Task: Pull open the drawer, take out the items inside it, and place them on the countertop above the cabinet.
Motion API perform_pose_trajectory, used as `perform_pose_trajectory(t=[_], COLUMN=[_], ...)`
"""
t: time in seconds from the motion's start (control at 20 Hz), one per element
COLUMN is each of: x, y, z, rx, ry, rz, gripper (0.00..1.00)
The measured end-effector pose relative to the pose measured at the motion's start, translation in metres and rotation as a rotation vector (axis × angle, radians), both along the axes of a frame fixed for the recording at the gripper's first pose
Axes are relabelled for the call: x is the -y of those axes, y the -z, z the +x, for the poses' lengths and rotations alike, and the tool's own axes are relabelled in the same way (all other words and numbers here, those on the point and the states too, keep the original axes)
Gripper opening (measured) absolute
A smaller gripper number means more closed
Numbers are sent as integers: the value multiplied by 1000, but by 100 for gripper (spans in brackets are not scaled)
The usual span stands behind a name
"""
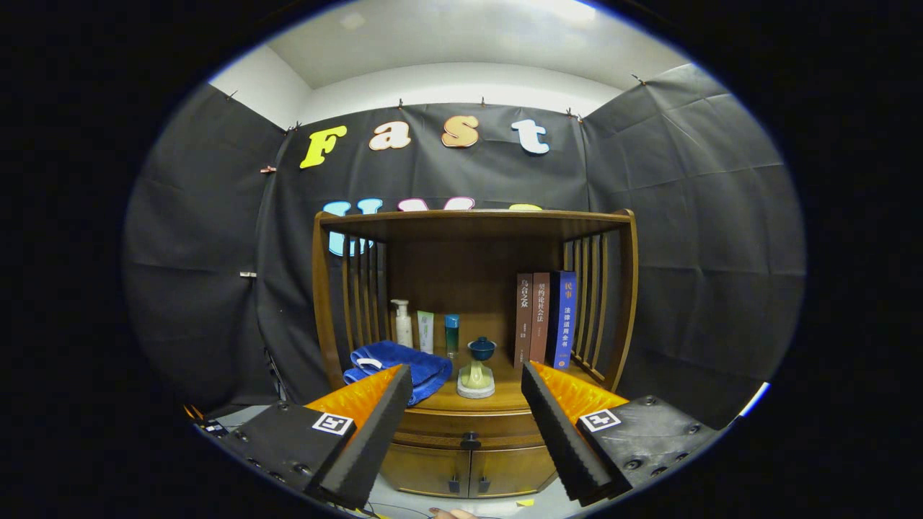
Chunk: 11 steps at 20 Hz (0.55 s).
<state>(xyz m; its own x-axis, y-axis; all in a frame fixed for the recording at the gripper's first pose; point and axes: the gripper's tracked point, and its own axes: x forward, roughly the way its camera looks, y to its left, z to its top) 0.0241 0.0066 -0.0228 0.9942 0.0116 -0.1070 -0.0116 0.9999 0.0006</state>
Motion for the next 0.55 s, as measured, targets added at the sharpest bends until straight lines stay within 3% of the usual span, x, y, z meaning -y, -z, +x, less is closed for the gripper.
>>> perform_pose_trajectory(t=[0.55], x=[5], y=[2], z=[-2], rx=[-9], ry=[5], rz=[-10], gripper=[98])
